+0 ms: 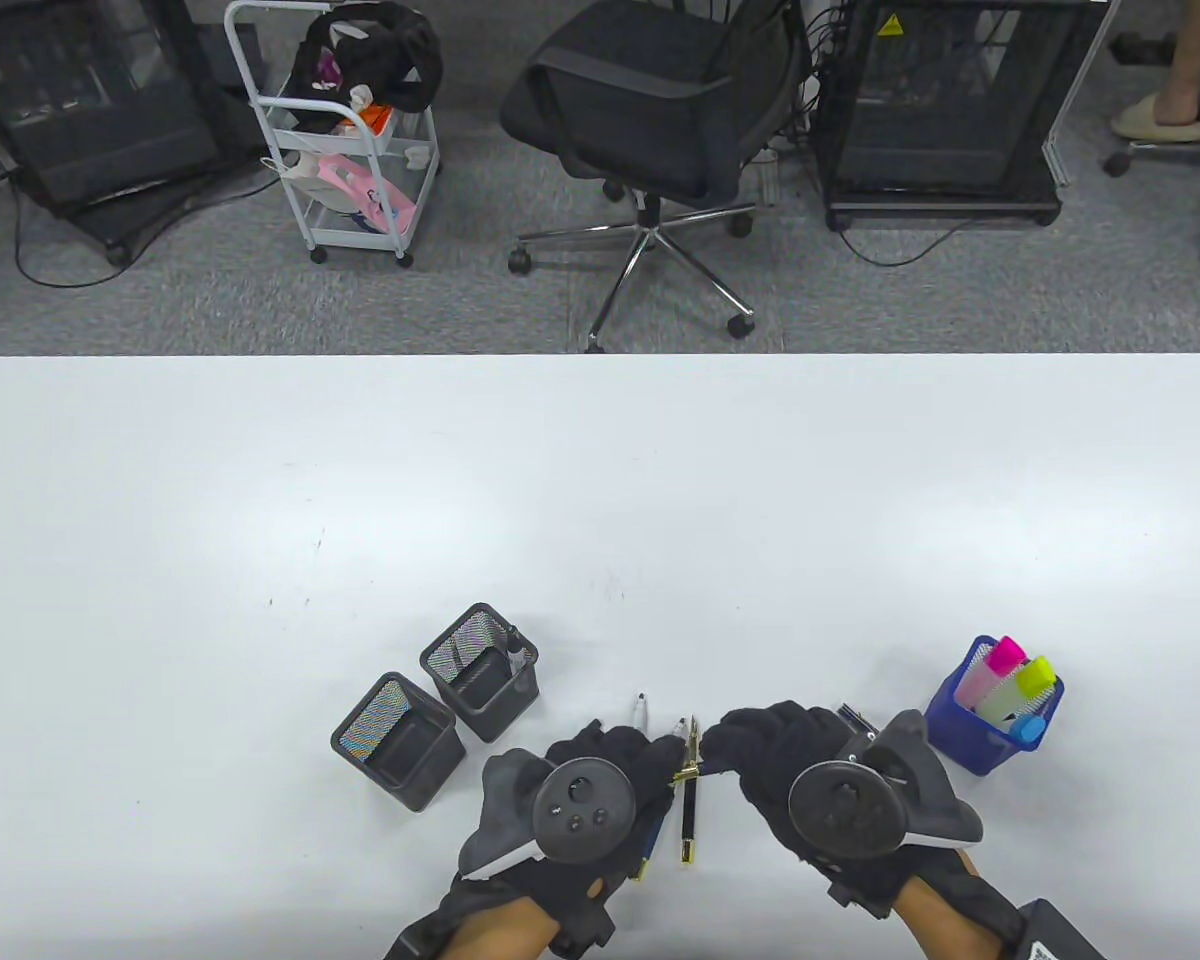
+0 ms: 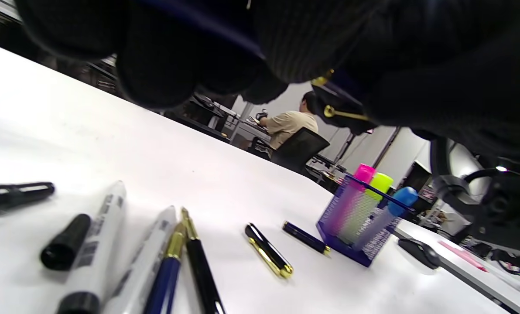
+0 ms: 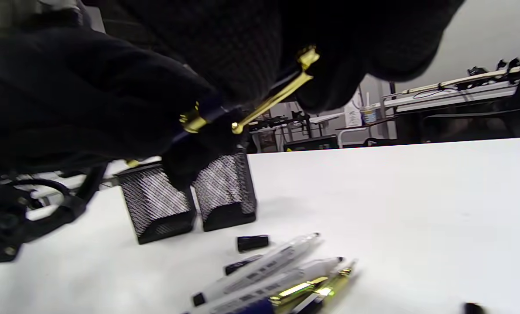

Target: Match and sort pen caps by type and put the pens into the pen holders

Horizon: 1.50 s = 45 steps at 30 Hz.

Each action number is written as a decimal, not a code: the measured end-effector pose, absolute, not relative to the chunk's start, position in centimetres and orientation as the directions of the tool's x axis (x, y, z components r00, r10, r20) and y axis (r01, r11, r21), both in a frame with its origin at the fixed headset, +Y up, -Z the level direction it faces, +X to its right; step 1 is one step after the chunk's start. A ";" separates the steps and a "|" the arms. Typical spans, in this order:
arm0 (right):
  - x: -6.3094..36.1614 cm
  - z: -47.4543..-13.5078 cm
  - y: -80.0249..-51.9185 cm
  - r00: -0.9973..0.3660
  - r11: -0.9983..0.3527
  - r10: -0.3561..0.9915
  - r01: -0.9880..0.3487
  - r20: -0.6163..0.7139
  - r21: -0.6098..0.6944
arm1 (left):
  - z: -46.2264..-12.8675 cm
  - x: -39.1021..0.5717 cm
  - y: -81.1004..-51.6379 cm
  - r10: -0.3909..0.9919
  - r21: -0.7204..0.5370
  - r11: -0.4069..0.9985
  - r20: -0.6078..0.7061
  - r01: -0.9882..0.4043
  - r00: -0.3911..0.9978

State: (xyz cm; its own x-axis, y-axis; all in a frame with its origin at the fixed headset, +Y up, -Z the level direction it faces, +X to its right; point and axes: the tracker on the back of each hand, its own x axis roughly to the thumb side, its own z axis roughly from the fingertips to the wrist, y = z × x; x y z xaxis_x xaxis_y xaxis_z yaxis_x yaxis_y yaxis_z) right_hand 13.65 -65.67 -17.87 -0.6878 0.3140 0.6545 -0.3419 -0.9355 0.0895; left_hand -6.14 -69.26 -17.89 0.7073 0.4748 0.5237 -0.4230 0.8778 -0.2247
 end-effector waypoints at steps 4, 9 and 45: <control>13.3 -17.8 -65.9 -0.652 -0.901 0.359 -0.429 0.668 0.066 | -18.0 -6.5 -69.5 0.493 -0.220 0.866 0.530 -0.449 0.690; 13.7 -18.2 -65.6 -0.625 -0.847 0.473 -0.516 0.622 0.126 | -18.1 -6.5 -70.1 0.609 -0.264 0.784 0.502 -0.562 0.613; 15.1 -18.9 -65.1 -0.608 -0.803 0.571 -0.555 0.552 0.219 | -17.7 -5.9 -70.2 0.723 -0.273 0.671 0.446 -0.689 0.527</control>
State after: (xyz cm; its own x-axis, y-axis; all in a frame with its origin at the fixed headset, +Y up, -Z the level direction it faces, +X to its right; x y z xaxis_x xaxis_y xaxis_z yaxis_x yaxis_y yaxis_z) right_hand 15.12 -65.10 -18.85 -0.6079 0.5707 0.5521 -0.5547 -0.8027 0.2190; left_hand -5.95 -70.21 -17.72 0.5272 0.7232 0.4461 -0.6891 0.6711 -0.2735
